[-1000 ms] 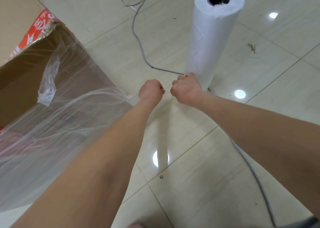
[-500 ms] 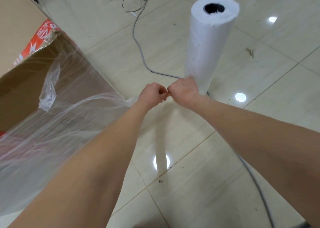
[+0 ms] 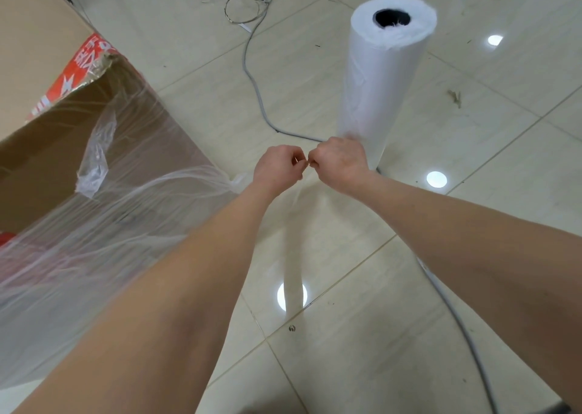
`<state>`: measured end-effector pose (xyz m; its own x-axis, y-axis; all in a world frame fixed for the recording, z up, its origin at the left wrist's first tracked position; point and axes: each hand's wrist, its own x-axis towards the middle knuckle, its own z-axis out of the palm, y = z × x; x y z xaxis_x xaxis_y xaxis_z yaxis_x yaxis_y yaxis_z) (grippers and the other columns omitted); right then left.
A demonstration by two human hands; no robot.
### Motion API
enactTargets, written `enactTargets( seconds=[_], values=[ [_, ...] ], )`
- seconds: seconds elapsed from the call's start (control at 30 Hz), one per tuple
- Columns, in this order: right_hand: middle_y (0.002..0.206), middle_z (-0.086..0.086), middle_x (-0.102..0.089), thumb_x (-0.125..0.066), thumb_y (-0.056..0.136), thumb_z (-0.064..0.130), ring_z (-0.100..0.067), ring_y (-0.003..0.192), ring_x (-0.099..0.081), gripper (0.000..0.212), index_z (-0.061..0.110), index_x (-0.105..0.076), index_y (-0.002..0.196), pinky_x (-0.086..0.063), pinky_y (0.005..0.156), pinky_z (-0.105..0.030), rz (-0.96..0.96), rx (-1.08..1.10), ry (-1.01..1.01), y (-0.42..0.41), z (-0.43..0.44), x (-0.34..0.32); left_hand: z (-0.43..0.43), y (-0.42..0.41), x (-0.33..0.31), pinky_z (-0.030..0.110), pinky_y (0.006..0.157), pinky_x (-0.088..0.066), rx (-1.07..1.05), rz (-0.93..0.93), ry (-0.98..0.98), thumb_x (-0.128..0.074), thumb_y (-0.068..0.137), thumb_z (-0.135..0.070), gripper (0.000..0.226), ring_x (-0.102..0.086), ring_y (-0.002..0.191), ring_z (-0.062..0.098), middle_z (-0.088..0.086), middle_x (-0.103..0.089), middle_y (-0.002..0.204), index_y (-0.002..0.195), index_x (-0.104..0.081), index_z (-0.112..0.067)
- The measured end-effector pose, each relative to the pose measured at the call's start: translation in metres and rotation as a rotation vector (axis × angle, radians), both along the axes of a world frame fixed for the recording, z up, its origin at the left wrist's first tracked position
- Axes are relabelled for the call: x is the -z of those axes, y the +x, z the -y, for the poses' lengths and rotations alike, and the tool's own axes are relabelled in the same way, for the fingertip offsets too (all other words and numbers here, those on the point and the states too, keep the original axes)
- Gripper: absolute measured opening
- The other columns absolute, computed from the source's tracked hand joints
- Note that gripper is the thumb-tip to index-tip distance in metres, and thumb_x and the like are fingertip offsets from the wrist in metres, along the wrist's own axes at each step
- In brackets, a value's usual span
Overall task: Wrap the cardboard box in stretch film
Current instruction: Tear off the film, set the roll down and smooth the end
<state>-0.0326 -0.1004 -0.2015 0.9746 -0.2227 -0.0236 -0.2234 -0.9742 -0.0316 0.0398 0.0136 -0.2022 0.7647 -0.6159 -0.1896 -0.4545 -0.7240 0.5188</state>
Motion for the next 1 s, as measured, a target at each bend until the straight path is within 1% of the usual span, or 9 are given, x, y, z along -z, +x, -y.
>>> enactTargets(
  seconds=[0.2, 0.33, 0.43, 0.57, 0.7, 0.8, 0.87, 0.93, 1.0],
  values=[
    [0.103, 0.002, -0.064, -0.044, 0.089, 0.005, -0.024, 0.103, -0.054, 0.033, 0.024, -0.067, 0.103, -0.035, 0.068, -0.029, -0.052, -0.148, -0.077, -0.012, -0.002, 0.002, -0.003, 0.014, -0.003, 0.037, 0.075, -0.057, -0.257, -0.004, -0.099, -0.046, 0.081, -0.010, 0.017, -0.069, 0.074, 0.023, 0.005, -0.072, 0.072, 0.076, -0.062, -0.012],
    [0.116, -0.005, -0.055, -0.045, 0.095, 0.012, -0.024, 0.112, -0.046, 0.024, 0.015, -0.060, 0.114, -0.042, 0.082, -0.034, 0.029, -0.028, 0.001, -0.014, 0.005, 0.002, -0.005, 0.016, -0.002, 0.033, 0.078, -0.055, -0.208, -0.087, -0.046, -0.047, 0.086, -0.016, 0.014, -0.069, 0.079, 0.016, -0.003, -0.072, 0.078, 0.084, -0.060, -0.014],
    [0.119, -0.008, -0.054, -0.046, 0.095, 0.013, -0.026, 0.113, -0.049, 0.025, 0.011, -0.051, 0.119, -0.043, 0.085, -0.036, 0.002, 0.032, 0.075, -0.009, 0.003, 0.005, -0.005, 0.011, 0.002, 0.027, 0.066, -0.052, -0.190, -0.210, -0.097, -0.046, 0.091, -0.017, 0.012, -0.069, 0.065, 0.013, -0.002, -0.072, 0.075, 0.083, -0.055, -0.016],
    [0.120, -0.013, -0.054, -0.058, 0.091, 0.029, -0.031, 0.109, -0.054, 0.049, 0.015, -0.035, 0.133, -0.044, 0.075, -0.037, -0.136, 0.069, 0.204, -0.001, -0.005, 0.009, -0.009, 0.010, 0.001, 0.028, 0.068, -0.053, -0.197, -0.287, -0.182, -0.046, 0.093, -0.012, 0.014, -0.064, 0.055, 0.015, 0.001, -0.068, 0.066, 0.085, -0.057, -0.011],
    [0.112, -0.003, -0.063, -0.051, 0.094, 0.020, -0.023, 0.117, -0.044, 0.031, 0.020, -0.054, 0.125, -0.033, 0.071, -0.030, -0.178, -0.042, -0.077, 0.008, -0.007, 0.010, -0.009, 0.008, 0.004, 0.020, 0.057, -0.049, -0.160, -0.268, -0.169, -0.052, 0.093, -0.011, 0.011, -0.053, 0.051, 0.013, 0.002, -0.061, 0.066, 0.087, -0.061, -0.009],
    [0.114, -0.001, -0.060, -0.049, 0.092, 0.011, -0.022, 0.116, -0.044, 0.030, 0.020, -0.063, 0.117, -0.035, 0.072, -0.031, -0.177, -0.035, -0.107, 0.009, -0.003, 0.010, -0.008, 0.008, 0.009, 0.018, 0.051, -0.042, -0.099, -0.284, -0.118, -0.066, 0.087, -0.022, 0.011, -0.050, 0.050, 0.010, 0.000, -0.061, 0.070, 0.088, -0.063, -0.012],
    [0.118, -0.003, -0.055, -0.052, 0.093, 0.020, -0.024, 0.118, -0.042, 0.027, 0.019, -0.061, 0.118, -0.035, 0.075, -0.033, -0.150, -0.039, -0.084, 0.007, -0.001, 0.011, -0.006, 0.007, 0.012, 0.021, 0.059, -0.045, -0.023, -0.309, -0.002, -0.077, 0.077, -0.033, 0.034, -0.057, 0.062, 0.013, -0.002, -0.062, 0.084, 0.102, -0.065, -0.013],
    [0.118, -0.004, -0.057, -0.054, 0.092, 0.022, -0.024, 0.118, -0.042, 0.027, 0.019, -0.058, 0.119, -0.033, 0.076, -0.033, -0.143, -0.043, -0.045, 0.005, -0.001, 0.013, -0.002, 0.004, 0.016, 0.026, 0.077, -0.048, 0.077, -0.212, 0.171, -0.079, 0.074, -0.037, 0.054, -0.063, 0.091, 0.018, -0.001, -0.065, 0.105, 0.119, -0.061, -0.013],
    [0.116, -0.008, -0.057, -0.050, 0.092, 0.016, -0.026, 0.113, -0.045, 0.027, 0.017, -0.056, 0.118, -0.033, 0.076, -0.032, -0.148, 0.007, 0.024, 0.004, 0.000, 0.015, 0.002, 0.003, 0.019, 0.027, 0.080, -0.047, 0.065, -0.096, 0.231, -0.074, 0.079, -0.032, 0.038, -0.063, 0.101, 0.018, -0.001, -0.069, 0.108, 0.112, -0.067, -0.017]
  ],
)
